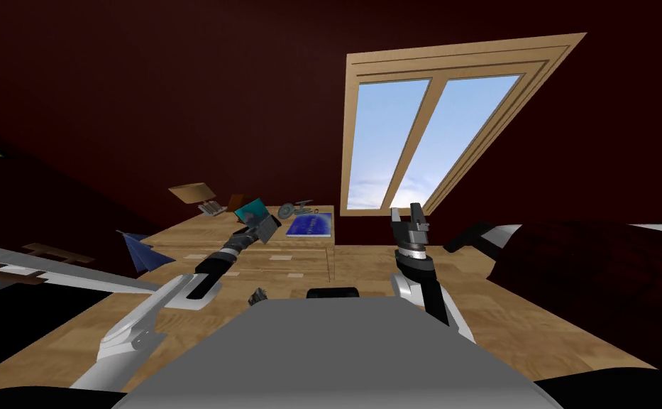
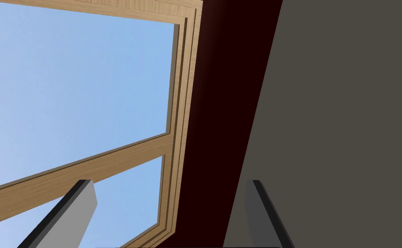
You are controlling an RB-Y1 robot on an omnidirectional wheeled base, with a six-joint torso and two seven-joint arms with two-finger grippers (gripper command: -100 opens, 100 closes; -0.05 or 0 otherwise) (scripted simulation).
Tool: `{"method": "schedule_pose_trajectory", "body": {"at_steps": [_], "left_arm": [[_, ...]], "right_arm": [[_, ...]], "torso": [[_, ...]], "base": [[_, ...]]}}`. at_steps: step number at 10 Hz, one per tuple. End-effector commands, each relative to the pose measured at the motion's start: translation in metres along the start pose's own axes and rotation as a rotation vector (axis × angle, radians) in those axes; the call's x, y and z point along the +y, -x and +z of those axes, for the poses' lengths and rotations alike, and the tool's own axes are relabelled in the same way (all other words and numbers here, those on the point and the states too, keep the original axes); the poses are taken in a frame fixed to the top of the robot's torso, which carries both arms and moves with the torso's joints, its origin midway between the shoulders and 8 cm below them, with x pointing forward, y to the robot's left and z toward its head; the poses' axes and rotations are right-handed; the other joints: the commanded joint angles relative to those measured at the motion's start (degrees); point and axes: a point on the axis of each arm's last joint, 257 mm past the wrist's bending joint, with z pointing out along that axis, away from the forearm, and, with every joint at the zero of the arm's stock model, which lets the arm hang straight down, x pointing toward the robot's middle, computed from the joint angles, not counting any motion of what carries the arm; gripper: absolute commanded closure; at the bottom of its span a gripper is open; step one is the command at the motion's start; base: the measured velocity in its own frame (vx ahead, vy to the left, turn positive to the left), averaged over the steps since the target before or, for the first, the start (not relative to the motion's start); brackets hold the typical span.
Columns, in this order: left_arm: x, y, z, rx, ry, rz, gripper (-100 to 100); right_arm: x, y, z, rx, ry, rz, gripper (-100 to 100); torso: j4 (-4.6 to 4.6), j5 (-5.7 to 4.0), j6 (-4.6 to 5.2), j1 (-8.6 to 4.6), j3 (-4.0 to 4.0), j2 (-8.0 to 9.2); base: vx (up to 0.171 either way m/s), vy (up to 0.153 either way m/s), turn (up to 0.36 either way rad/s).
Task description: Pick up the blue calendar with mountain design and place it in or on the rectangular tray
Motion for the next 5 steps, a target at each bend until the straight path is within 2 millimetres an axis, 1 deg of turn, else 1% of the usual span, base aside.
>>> {"method": "schedule_pose_trajectory", "body": {"at_steps": [1, 3, 5], "left_arm": [[0.002, 0.013, -0.002, -0.005, -0.01, 0.003, 100], [0.001, 0.027, -0.005, -0.008, -0.026, 0.014, 100], [0.004, 0.035, -0.006, 0.001, -0.027, 0.014, 100]], "right_arm": [[0.0, 0.0, 0.0, 0.0, 0.0, 0.0, 0], [0.0, 0.0, 0.0, 0.0, 0.0, 0.0, 0], [0.0, 0.0, 0.0, 0.0, 0.0, 0.0, 0]], "torso": [[0.0, 0.0, 0.0, 0.0, 0.0, 0.0], [-0.01, -0.04, 0.05, -0.1, -0.06, -0.13], [-0.03, -0.06, 0.09, -0.17, -0.11, -0.2]], "base": [[-0.02, 0.148, 0.162], [0.004, 0.143, 0.106], [0.0, 0.144, 0.023]]}}
